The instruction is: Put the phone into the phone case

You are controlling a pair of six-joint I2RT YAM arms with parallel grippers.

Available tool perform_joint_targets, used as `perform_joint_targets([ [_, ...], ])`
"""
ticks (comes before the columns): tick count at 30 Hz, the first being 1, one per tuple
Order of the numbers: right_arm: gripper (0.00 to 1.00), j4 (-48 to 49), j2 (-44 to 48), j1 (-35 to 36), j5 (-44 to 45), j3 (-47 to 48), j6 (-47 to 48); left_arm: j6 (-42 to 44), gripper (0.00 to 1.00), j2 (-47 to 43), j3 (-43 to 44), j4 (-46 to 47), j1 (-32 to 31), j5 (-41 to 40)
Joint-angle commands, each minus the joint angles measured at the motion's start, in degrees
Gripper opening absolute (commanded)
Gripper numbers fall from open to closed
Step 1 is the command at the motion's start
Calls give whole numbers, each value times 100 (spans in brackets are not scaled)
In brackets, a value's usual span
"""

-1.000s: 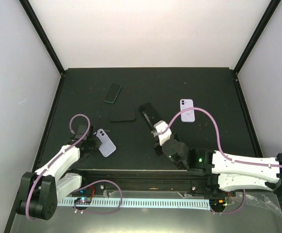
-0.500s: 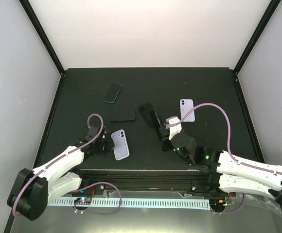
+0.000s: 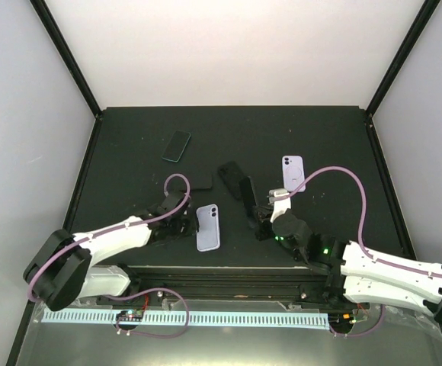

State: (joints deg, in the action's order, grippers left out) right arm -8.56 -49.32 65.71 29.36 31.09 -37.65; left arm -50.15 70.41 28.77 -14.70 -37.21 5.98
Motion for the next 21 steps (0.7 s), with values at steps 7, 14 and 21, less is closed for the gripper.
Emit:
perform_joint_targets([
  [7,1,981,-36,-235,-689,-222,-779,-58,15,189,167,472,-162,154],
  [14,1,1749,217,-619,-1685,-467,-1028,261,51,-1189,184,177,-63,604],
  [21,1,2912,665,-850,-2844,-780,-1784,-525,67,-3004,-439,2097,105,2167],
])
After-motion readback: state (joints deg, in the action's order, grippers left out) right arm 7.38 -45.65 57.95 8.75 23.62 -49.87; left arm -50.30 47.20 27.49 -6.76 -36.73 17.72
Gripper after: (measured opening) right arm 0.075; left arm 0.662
